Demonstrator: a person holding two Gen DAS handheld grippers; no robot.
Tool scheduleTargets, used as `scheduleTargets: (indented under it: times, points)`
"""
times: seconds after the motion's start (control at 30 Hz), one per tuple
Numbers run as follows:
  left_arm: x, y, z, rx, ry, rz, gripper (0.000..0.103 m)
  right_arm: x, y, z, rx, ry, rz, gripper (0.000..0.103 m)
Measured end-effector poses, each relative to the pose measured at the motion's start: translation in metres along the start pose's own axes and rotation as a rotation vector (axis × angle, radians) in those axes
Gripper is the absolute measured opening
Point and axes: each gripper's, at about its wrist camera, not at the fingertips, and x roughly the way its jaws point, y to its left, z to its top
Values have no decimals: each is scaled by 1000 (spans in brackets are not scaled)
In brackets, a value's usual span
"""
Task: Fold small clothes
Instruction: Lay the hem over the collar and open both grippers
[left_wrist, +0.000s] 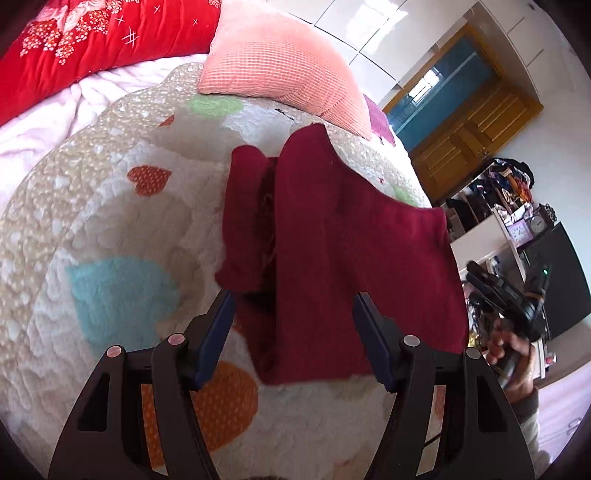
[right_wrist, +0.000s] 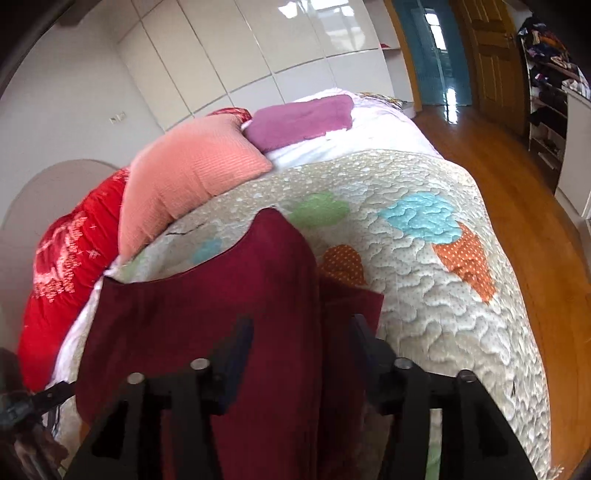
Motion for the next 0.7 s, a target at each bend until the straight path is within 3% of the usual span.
scheduleTargets:
  times: [0.17, 0.23, 0.3, 0.33, 0.37, 0.4, 0.47, 0.57, 0.7]
  points:
    - [4, -3, -19, 17, 35, -28, 66, -29, 7, -51, -79, 57, 2, 56]
    - [9, -6, -23, 13, 45, -48, 66, -26, 10, -67, -92, 82, -1, 49]
    - [14, -8, -24, 13, 49, -68, 66, -23, 12, -79, -104, 89, 21, 15]
    - [16, -9, -24, 14, 44, -68, 66, -23, 15, -83, -117, 85, 21, 11]
    - [18, -11, -25, 23, 51, -64, 58, -23, 18, -84, -131, 77, 10, 6]
    - [21, -12, -25, 39, 67, -52, 37, -24, 19, -83, -137, 67, -4, 6]
    - [24, -13, -24, 68, 98, -35, 16, -34, 20, -79, -121, 39, 5, 6]
    - [15, -6, -21, 69, 91, -13, 12, -56, 19, -74, -108, -4, 25, 6]
    - [18, 6, -23, 56, 94, 43, 11, -30, 12, -82, -127, 77, -67, 6]
